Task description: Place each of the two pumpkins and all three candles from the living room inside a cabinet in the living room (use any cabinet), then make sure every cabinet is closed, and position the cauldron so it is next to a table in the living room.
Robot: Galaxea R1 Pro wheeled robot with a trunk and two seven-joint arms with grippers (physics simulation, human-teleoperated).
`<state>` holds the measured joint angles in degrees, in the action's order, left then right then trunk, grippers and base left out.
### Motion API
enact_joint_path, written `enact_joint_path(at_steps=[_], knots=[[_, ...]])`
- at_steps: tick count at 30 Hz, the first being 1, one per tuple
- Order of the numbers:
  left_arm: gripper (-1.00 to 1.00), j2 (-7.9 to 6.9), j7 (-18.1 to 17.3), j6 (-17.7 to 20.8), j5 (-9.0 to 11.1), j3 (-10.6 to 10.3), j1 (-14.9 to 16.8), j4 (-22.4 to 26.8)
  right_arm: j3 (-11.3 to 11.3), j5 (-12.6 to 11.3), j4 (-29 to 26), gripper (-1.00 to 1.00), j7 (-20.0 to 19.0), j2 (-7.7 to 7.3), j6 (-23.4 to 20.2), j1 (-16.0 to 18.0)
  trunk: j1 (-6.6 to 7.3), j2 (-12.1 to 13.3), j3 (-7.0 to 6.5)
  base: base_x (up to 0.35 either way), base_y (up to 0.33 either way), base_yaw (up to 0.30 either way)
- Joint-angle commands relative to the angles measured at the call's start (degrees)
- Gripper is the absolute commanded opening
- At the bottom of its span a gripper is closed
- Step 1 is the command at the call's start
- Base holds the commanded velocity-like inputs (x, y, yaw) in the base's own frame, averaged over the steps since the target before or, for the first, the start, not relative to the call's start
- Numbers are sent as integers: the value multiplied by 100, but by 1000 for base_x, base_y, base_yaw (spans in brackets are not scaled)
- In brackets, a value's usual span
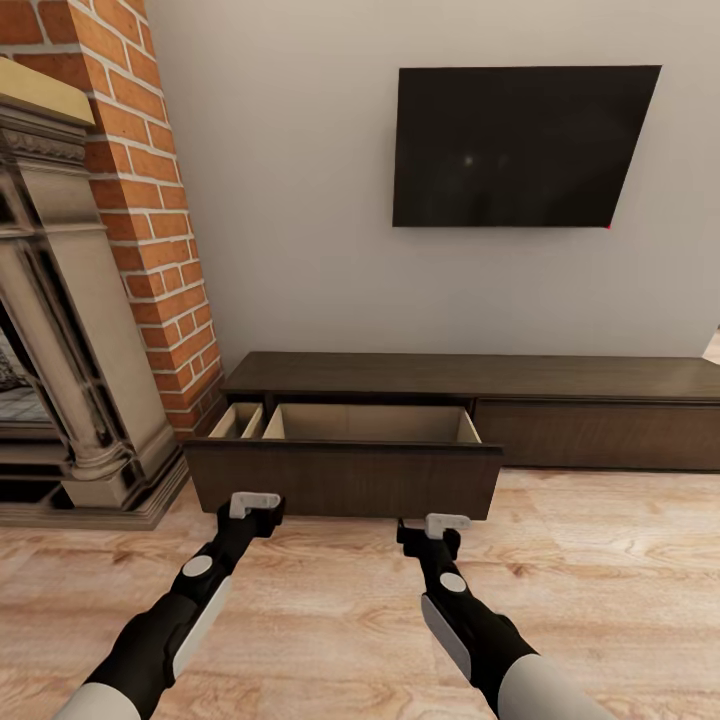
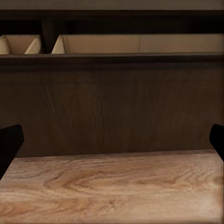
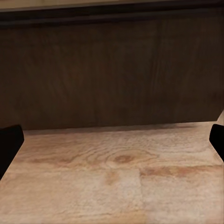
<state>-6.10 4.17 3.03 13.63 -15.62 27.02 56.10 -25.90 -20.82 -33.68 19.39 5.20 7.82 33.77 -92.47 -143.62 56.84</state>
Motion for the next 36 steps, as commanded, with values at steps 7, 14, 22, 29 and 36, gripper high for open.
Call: enact_joint_path(at_steps=[7, 14, 22, 29, 36], knots=[[100, -6, 48, 15, 74, -41, -11, -2, -36, -64, 18, 100, 38, -12, 67, -3, -4, -5, 50, 0, 0, 0], [100, -6, 36, -22, 64, -43, -13, -9, -20, -67, 5, 100, 44, -3, 70, -26, -22, -15, 205, 0, 0, 0], [100, -6, 9, -55, 27, -46, -13, -55, -5, -67, 1, 100, 47, 2, 61, -28, -43, -25, 382, 0, 0, 0], [100, -6, -30, -58, -4, -53, -13, -241, -13, -57, -67, 100, 52, 7, 70, -28, -61, -35, 537, 0, 0, 0], [100, -10, -38, -65, 13, -55, -13, -326, 358, -61, -107, 100, 55, 4, 113, -28, -79, -44, 692, 0, 0, 0]])
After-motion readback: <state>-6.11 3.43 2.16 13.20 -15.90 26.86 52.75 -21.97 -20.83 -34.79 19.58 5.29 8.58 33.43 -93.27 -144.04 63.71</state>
